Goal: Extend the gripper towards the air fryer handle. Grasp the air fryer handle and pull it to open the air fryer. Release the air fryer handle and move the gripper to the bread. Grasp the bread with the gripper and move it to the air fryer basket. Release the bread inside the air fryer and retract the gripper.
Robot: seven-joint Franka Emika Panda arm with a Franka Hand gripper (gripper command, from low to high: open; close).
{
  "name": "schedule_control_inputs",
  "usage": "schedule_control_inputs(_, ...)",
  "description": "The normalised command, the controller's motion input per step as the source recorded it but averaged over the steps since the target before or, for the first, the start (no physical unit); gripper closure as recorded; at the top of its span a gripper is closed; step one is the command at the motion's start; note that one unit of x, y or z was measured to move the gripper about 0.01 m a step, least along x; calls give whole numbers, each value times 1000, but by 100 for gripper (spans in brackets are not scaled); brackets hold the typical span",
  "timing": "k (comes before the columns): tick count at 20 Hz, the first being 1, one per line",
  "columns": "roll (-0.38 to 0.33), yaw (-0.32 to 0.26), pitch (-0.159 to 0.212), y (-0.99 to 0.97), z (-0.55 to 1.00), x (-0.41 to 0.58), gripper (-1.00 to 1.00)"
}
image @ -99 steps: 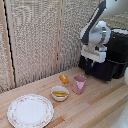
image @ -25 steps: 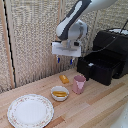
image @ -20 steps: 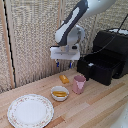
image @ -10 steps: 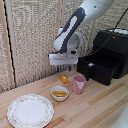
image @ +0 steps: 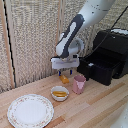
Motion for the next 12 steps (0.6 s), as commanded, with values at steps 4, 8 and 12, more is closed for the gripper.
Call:
schedule_control_inputs(4, 0, 1, 0, -21, -234, 229, -100)
schedule_control_inputs(8, -63, 99, 9, 3, -172, 306, -100)
schedule_control_inputs(12, -74, 150, 38, 0, -94, 319, 100)
